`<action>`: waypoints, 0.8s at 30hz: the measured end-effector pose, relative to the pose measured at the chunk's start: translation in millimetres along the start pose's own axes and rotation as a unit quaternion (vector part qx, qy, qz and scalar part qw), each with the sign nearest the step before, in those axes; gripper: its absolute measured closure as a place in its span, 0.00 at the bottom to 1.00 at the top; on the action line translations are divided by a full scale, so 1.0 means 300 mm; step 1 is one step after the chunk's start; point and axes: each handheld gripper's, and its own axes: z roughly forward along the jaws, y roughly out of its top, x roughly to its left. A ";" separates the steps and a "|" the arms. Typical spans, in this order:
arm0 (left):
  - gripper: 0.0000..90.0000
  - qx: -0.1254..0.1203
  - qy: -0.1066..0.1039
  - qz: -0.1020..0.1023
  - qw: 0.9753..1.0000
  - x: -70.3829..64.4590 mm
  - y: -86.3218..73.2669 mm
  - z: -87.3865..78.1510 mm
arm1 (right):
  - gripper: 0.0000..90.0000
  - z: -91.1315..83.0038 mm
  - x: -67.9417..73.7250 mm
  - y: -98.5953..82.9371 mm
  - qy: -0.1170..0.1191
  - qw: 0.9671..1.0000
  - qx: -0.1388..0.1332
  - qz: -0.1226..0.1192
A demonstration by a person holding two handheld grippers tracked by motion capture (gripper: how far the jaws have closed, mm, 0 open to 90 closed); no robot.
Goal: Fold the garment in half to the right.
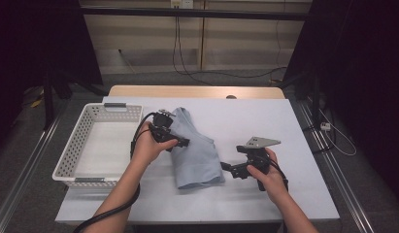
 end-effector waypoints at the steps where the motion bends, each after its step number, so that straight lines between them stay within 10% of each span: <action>1: 0.08 -0.004 0.003 0.001 1.000 -0.003 -0.001 -0.005 | 0.06 -0.001 -0.002 0.000 0.000 1.000 -0.001 0.001; 24: 0.07 0.001 0.015 -0.009 1.000 -0.014 -0.077 0.035 | 0.05 -0.013 -0.010 -0.026 0.006 1.000 0.017 -0.011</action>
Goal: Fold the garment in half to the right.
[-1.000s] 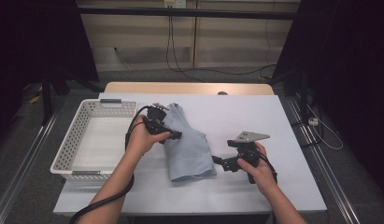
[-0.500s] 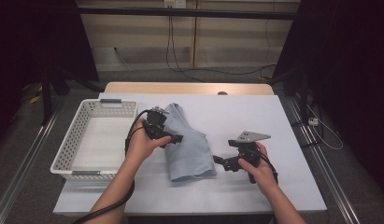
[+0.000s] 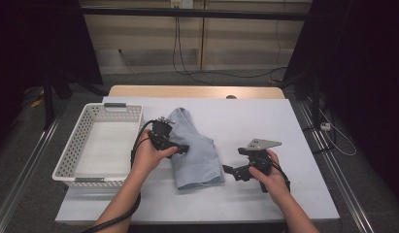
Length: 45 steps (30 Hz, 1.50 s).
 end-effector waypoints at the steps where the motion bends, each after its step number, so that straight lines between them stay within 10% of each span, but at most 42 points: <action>1: 0.08 0.002 0.002 0.000 1.000 0.001 -0.004 0.005 | 0.05 -0.003 0.000 -0.003 0.001 1.000 0.000 0.001; 30: 0.12 -0.019 0.025 -0.016 0.999 -0.025 -0.017 -0.059 | 0.04 -0.056 0.007 -0.038 0.004 1.000 -0.007 -0.006; 45: 0.11 0.011 0.032 -0.031 0.999 -0.019 -0.052 -0.038 | 0.04 -0.059 0.007 -0.036 0.009 1.000 -0.010 -0.008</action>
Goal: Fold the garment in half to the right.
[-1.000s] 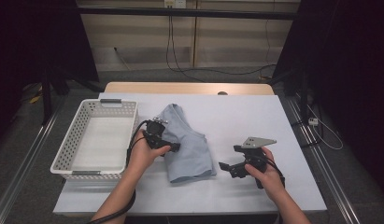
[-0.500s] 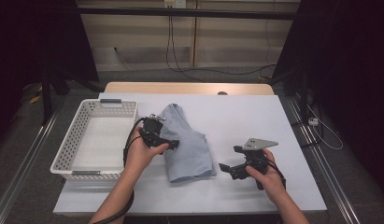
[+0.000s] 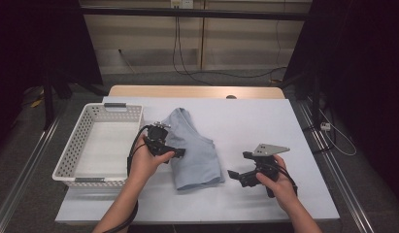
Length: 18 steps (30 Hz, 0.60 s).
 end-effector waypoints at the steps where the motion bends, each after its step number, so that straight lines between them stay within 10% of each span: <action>1: 0.11 0.000 0.000 -0.001 1.000 -0.002 -0.003 0.003 | 0.04 -0.001 0.000 0.001 0.001 1.000 -0.001 0.000; 18: 0.15 0.008 -0.004 -0.039 0.999 0.005 -0.039 0.042 | 0.04 0.008 0.000 0.007 0.000 1.000 0.002 -0.013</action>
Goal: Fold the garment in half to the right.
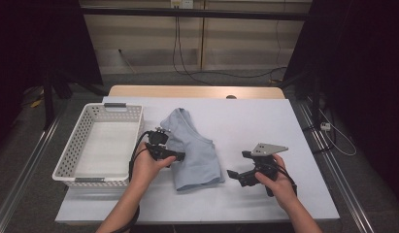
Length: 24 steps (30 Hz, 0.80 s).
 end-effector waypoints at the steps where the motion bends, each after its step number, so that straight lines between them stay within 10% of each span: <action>1: 0.16 -0.001 0.001 -0.001 1.000 0.000 -0.002 0.002 | 0.04 0.000 0.000 0.002 0.001 1.000 -0.001 0.000; 13: 0.18 -0.006 -0.001 0.012 1.000 -0.007 -0.010 0.015 | 0.04 -0.011 -0.014 0.004 0.006 1.000 -0.012 0.010; 17: 0.42 -0.001 -0.025 0.005 1.000 -0.021 -0.014 0.009 | 0.04 -0.013 -0.017 0.006 0.009 1.000 -0.018 0.015; 24: 0.43 -0.008 -0.014 -0.002 1.000 -0.032 -0.019 0.011 | 0.04 -0.007 -0.010 0.009 0.010 1.000 -0.019 0.012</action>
